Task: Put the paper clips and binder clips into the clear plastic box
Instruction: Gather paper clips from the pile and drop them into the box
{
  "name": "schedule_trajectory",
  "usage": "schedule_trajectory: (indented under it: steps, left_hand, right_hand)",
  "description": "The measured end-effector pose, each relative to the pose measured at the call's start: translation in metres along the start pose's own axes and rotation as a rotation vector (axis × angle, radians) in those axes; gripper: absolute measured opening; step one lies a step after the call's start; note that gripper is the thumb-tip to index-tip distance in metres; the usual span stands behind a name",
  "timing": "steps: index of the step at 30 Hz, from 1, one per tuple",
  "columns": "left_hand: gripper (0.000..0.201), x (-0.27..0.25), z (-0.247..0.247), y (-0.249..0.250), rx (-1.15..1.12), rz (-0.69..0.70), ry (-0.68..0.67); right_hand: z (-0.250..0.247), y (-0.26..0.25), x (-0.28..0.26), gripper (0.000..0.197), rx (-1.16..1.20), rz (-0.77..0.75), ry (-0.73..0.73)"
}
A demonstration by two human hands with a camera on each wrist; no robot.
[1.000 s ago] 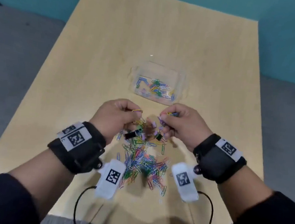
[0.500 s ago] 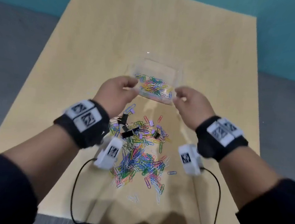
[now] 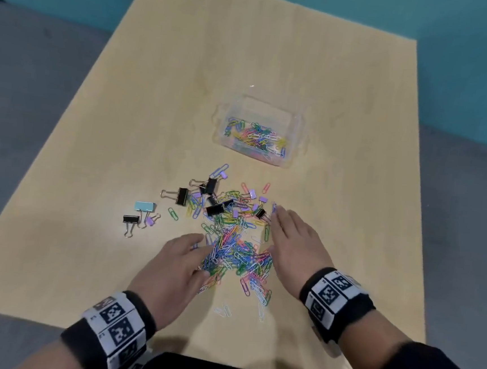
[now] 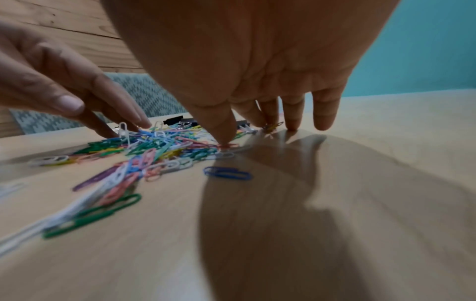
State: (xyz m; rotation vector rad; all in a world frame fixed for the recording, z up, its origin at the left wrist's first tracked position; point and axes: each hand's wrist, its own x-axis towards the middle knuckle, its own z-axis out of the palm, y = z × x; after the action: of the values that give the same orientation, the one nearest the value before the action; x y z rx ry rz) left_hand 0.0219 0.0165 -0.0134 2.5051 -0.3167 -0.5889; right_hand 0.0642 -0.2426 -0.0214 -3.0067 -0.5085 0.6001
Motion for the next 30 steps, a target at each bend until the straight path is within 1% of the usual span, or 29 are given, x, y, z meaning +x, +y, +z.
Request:
schedule_trajectory:
  steps: [2,4,7,9,10,12,15,18,20,23,24,26,28,30]
  left_hand:
    - [0.047,-0.002,-0.001,0.0,0.019,0.022,0.028]
    - [0.045,-0.005,-0.002,-0.001,0.046,0.048,0.053]
    - [0.044,-0.01,-0.001,-0.003,0.069,0.054,0.063]
    - [0.043,-0.012,0.001,-0.003,0.111,0.076,0.07]
    - [0.042,-0.012,0.003,-0.003,0.141,0.095,0.071]
    - [0.042,-0.012,0.006,-0.002,0.178,0.12,0.071]
    - [0.045,-0.013,0.01,-0.001,0.19,0.123,0.083]
    - [0.046,-0.012,0.013,-0.002,0.163,0.125,0.091]
    - [0.047,-0.012,0.013,-0.003,0.161,0.125,0.092]
    - [0.044,-0.015,0.014,-0.004,0.151,0.123,0.102]
    - [0.043,-0.016,0.015,-0.004,0.153,0.129,0.109]
    - [0.049,-0.017,0.019,-0.005,0.17,0.126,0.114]
    - [0.055,-0.016,0.023,-0.004,0.188,0.063,0.119]
    - [0.062,-0.013,0.026,0.001,0.2,-0.017,0.128]
  right_hand:
    - [0.004,-0.004,-0.009,0.063,-0.001,0.06,-0.002]
    - [0.006,-0.011,-0.021,0.059,0.005,0.075,0.001]
    - [-0.004,-0.02,-0.034,0.042,0.037,0.037,-0.018]
    - [-0.014,-0.017,-0.029,0.035,0.062,0.053,0.04]
    - [-0.019,-0.015,-0.022,0.039,0.077,0.061,0.065]
    - [-0.028,-0.008,-0.003,0.055,0.102,0.036,0.074]
    - [-0.037,0.001,0.029,0.071,0.128,-0.042,0.01]
    - [-0.037,0.01,0.051,0.074,0.097,-0.099,-0.069]
    - [-0.032,0.017,0.057,0.069,0.078,-0.082,-0.108]
    - [-0.025,0.022,0.045,0.061,0.072,-0.027,-0.087]
    - [-0.024,0.022,0.036,0.062,0.096,0.006,-0.072]
    - [-0.018,0.018,0.013,0.066,0.173,0.079,-0.054]
    - [-0.006,0.005,-0.012,0.069,0.223,0.131,-0.028]
    - [0.009,-0.017,-0.034,0.072,0.233,0.138,-0.019]
